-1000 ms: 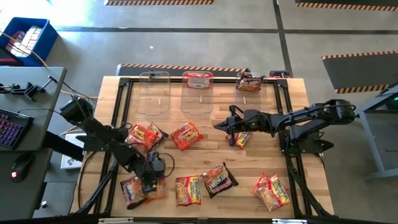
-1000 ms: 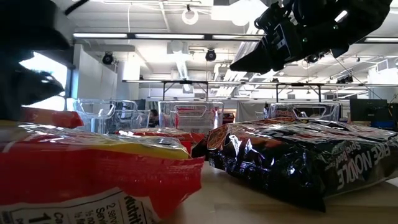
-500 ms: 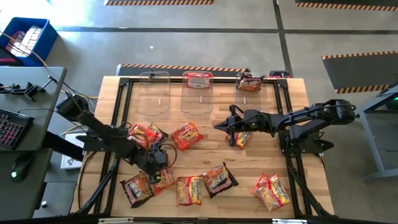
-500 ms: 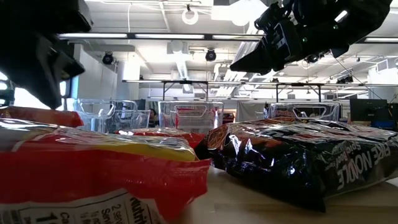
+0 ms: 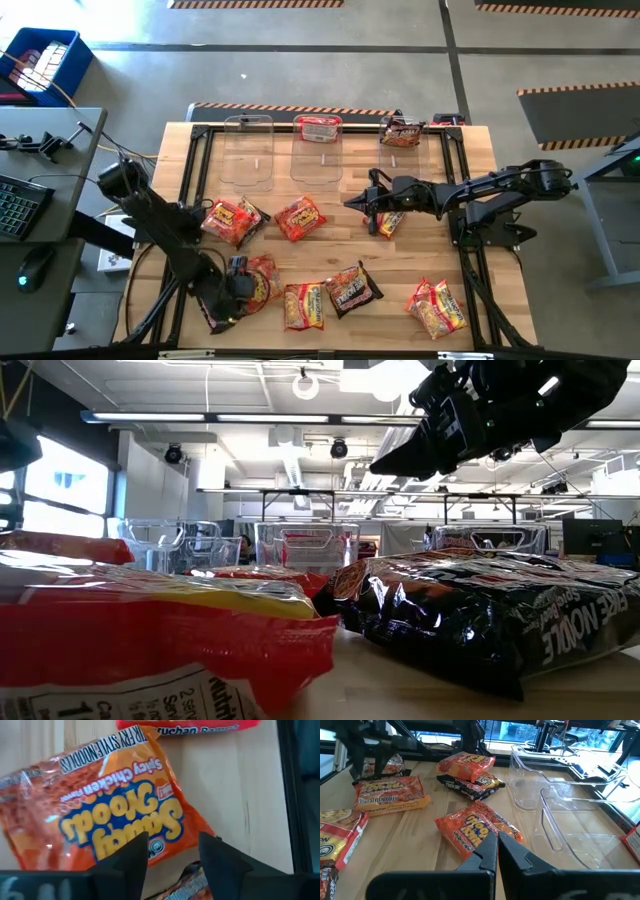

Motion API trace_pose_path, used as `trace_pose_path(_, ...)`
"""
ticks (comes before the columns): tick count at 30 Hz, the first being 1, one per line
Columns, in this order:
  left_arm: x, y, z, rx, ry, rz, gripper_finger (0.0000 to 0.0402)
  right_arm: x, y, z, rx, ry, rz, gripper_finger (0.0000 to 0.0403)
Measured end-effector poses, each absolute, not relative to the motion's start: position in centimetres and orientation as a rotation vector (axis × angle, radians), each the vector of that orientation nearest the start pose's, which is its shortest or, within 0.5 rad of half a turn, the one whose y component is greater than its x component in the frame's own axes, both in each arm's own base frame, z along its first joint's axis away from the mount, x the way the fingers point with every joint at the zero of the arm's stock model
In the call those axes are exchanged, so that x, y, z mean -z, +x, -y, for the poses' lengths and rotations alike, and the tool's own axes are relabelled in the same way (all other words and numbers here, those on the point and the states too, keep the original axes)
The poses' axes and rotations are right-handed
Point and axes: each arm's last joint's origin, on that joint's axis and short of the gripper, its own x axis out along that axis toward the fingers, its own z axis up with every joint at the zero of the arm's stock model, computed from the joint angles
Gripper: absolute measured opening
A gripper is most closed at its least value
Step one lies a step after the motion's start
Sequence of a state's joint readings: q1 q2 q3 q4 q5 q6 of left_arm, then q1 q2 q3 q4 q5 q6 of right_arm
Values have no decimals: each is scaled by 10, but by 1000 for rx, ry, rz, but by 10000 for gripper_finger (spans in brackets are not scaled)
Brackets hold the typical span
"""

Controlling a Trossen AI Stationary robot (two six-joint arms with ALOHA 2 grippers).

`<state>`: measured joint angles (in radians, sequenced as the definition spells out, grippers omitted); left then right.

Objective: Sort Maruchan noodles
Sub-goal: Put the orange noodle pack into the left transparent bin

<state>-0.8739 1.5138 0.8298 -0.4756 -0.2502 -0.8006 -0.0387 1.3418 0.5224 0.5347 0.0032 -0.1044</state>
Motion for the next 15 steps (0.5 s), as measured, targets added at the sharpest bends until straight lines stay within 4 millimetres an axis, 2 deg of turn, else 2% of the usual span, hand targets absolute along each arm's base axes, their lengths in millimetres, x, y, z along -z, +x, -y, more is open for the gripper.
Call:
trace_pose_path(6, -162, 194, 224, -14, -118, -1187, 186, -195, 264, 10, 26, -104, -288, 0)
trace_pose_path(15, -156, 216, 246, -232, 15, -1279, 182, -194, 263, 10, 24, -106, -306, 0)
